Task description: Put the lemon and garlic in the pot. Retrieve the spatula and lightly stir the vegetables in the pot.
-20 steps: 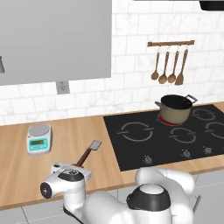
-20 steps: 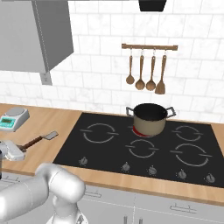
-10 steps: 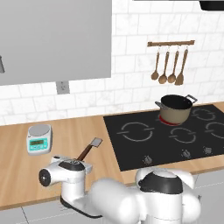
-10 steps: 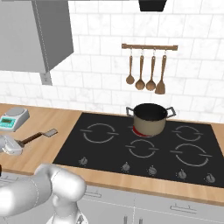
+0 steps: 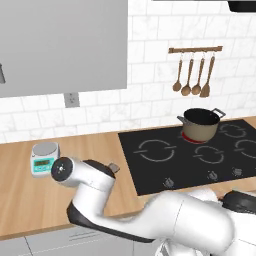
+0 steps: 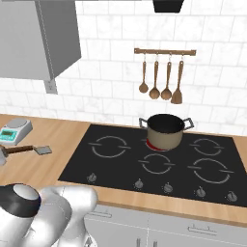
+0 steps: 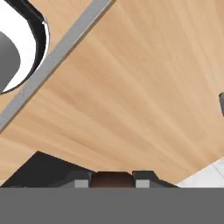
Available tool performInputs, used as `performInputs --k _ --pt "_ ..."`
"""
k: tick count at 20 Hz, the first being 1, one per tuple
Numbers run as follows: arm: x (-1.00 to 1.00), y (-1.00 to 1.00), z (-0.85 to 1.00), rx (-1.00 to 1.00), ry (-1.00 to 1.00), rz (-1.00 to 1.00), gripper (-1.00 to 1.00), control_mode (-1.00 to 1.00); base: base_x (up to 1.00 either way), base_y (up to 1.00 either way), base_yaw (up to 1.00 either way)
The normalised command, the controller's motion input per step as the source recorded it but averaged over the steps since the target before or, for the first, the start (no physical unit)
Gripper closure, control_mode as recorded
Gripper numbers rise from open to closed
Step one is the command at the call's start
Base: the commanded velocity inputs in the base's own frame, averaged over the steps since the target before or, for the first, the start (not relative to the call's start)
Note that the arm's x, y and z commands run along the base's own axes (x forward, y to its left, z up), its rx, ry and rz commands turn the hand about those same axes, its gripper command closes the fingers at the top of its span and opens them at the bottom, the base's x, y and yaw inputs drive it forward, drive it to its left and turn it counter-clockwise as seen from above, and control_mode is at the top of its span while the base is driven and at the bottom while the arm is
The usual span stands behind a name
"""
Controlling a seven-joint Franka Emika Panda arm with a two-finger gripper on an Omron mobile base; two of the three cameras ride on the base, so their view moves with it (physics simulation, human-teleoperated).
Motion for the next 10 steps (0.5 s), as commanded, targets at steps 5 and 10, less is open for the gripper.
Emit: performInputs --k 5,10 --pt "-0.52 -0.87 1.00 0.74 0.16 -0.24 1.00 -1.00 0.00 0.00 0.00" --pt "-0.13 -0.81 1.00 0.73 0.34 -0.42 1.00 -1.00 0.00 0.00 0.00"
